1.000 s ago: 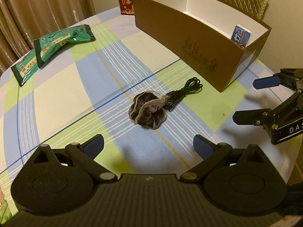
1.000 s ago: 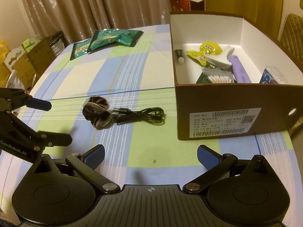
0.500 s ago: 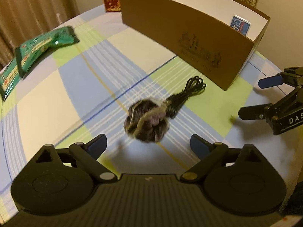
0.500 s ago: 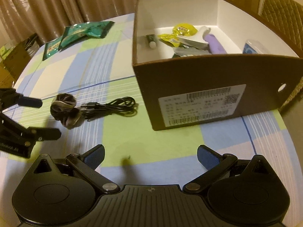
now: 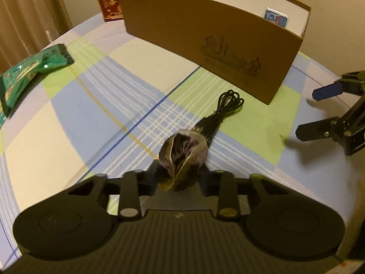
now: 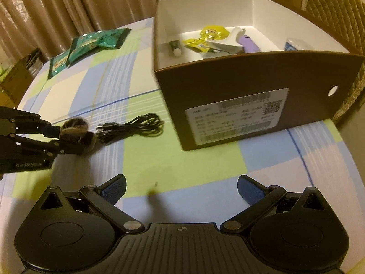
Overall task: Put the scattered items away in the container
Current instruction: 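Grasp the dark scrunchie with the left gripper, then grasp the black USB cable with the right gripper while the left gripper holds the scrunchie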
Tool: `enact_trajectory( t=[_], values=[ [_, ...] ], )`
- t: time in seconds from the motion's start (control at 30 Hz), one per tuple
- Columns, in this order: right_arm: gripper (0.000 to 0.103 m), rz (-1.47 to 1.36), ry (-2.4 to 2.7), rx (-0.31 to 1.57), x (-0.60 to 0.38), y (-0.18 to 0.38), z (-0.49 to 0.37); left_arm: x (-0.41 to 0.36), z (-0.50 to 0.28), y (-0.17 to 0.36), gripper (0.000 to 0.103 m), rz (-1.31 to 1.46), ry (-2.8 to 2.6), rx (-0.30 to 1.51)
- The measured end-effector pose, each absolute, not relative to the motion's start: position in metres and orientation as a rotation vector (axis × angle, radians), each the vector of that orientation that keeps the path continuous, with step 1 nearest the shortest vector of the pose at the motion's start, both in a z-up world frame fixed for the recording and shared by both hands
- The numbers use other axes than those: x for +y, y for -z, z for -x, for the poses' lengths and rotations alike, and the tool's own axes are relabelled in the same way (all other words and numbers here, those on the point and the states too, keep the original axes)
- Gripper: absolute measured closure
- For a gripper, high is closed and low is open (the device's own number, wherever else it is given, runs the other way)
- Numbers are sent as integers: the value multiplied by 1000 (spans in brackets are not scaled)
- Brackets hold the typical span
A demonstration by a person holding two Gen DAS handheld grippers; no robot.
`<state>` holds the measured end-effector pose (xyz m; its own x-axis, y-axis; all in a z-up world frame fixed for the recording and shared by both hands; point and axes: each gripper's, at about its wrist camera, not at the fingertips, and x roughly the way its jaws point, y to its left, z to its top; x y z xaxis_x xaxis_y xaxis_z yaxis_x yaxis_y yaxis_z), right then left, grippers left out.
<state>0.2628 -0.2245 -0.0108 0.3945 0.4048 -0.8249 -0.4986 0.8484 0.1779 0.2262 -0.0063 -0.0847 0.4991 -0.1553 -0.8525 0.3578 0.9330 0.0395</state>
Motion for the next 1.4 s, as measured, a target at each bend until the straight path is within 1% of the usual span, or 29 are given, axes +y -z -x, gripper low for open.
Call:
enact_trajectory(
  t=[0.17,0.43,0.87,1.2,1.23,1.27,1.3,1.4],
  values=[
    [2,106,-628,1009,-210,12,-252,23,-210,80,78,-162,219,1016],
    [2,114,-737,949,-170,11,-240,65,-187,72,78,-22,96,1038],
    [2,199,-551,752,-113,41,-251,73,-183,79,77,26,82,1064],
    [2,158,-470,733,-103,63,-261,75,-188,84,76,53,88,1077],
    [3,145,-467,737,-105,64,-262,75,-188,84,76,55,88,1078],
    [7,141,-466,737,-106,65,-262,76,-188,84,76,57,87,1078],
    [9,148,-478,727,-107,64,-261,76,-188,84,76,59,86,1079],
    [9,165,-512,739,-109,62,-260,76,-187,85,76,64,85,1082]
  ],
)
